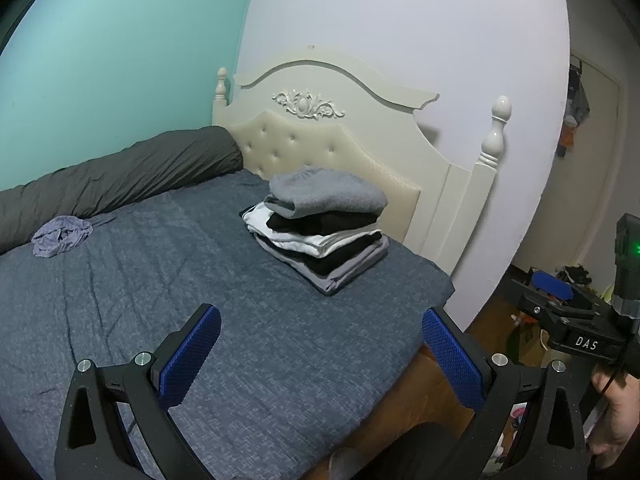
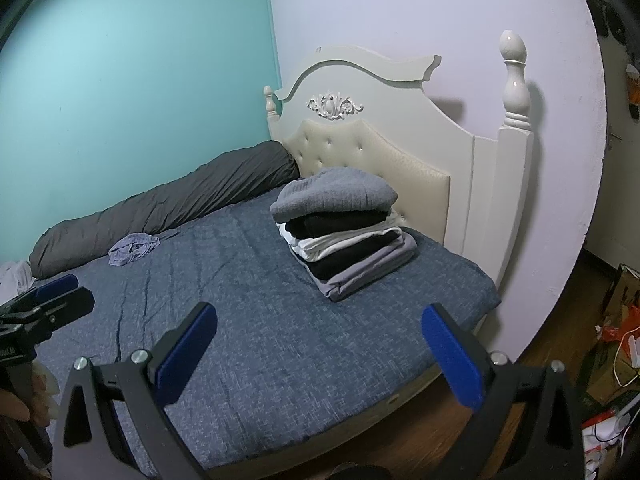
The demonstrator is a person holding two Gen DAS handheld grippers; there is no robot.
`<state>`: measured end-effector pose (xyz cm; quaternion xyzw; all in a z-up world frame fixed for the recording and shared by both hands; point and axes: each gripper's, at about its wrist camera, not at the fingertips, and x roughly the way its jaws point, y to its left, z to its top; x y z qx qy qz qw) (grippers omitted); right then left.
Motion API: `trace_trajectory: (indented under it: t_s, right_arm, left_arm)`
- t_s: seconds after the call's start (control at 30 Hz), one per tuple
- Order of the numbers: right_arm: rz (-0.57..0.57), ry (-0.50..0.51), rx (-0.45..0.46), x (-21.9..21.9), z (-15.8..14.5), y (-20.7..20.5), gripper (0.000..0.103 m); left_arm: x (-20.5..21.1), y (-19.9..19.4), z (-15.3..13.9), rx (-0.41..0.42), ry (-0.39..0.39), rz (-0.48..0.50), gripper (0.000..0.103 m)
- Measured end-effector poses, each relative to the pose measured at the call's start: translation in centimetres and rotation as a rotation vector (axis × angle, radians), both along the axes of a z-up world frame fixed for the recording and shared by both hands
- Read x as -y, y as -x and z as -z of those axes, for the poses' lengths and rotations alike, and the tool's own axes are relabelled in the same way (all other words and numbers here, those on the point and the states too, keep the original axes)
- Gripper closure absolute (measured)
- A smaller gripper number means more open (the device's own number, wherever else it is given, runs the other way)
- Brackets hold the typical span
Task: Fold clothes
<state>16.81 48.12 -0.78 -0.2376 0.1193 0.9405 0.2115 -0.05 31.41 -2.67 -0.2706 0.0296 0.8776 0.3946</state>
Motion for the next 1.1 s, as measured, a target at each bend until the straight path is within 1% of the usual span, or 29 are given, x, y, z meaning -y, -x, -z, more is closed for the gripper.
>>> trace_trajectory:
  t_s: [0.57,1.1]
  right_arm:
    - [-0.001,0.009,-0.002,-0.06,0.1,-0.08,0.0]
    - [0.004,0.017,0.0,-0.08,0.31,-0.24,0.0]
  left_arm:
    - [0.04,0.25,0.08,0.013,-0.004,0.003,0.0]
    - [0.27,0.1,0.15,-0.006,-0.014,-0.001,0.0]
